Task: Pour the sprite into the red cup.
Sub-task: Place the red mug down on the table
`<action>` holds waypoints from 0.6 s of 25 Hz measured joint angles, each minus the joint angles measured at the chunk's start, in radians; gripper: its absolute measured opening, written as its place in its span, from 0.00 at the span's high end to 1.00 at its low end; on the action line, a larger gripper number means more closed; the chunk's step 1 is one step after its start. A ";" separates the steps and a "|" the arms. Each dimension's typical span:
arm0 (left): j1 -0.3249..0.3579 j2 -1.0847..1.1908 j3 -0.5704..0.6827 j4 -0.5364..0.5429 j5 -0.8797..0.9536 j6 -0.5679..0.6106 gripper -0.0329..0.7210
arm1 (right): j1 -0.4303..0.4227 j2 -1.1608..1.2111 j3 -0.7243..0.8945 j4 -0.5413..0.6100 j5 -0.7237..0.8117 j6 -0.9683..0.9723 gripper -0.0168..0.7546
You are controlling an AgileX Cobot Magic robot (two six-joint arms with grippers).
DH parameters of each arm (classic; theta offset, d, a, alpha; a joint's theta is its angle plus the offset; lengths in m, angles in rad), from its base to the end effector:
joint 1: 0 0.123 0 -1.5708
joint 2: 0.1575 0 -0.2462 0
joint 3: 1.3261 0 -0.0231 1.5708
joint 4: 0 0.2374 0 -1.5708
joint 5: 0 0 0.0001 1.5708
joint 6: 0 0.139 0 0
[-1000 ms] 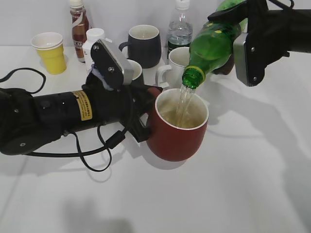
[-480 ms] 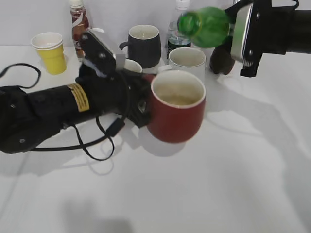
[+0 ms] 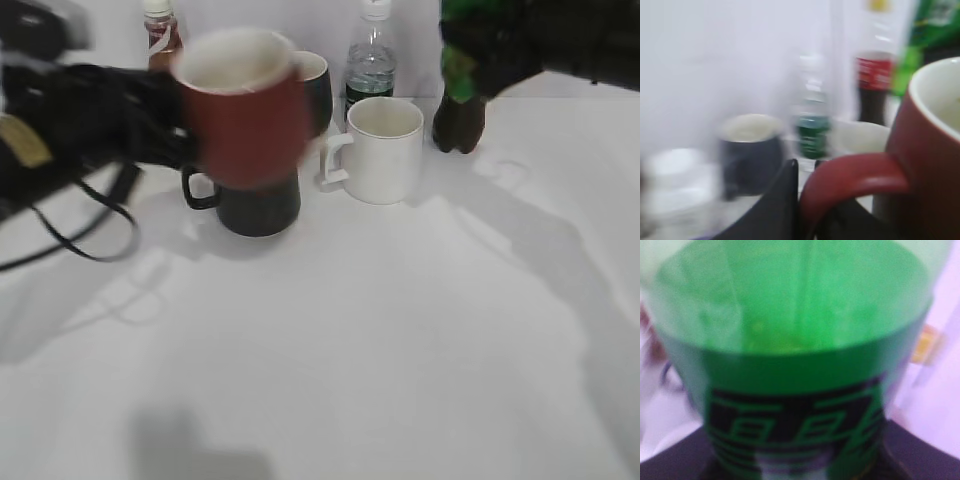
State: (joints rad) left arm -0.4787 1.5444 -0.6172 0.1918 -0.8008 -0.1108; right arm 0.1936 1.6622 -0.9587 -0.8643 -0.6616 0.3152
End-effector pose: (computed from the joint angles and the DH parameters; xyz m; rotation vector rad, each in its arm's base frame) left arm 0.2978 -0.1760 0.1990 0.5100 1.5571 -0.4609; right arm 0.3695 0.1386 0.2250 -0.8527 1.4795 0.2409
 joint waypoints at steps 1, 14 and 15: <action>0.033 -0.018 0.006 -0.001 0.010 0.000 0.87 | 0.000 0.000 0.000 0.065 0.009 0.004 0.49; 0.374 -0.032 0.010 -0.011 0.116 0.041 0.87 | 0.000 0.080 0.005 0.534 0.070 0.007 0.49; 0.391 -0.014 0.010 -0.013 0.122 0.041 0.87 | 0.000 0.097 0.012 0.545 0.078 0.001 0.49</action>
State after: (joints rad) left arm -0.0881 1.5306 -0.6071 0.1793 -0.6792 -0.0694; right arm 0.1936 1.7593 -0.9469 -0.3196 -0.5833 0.3164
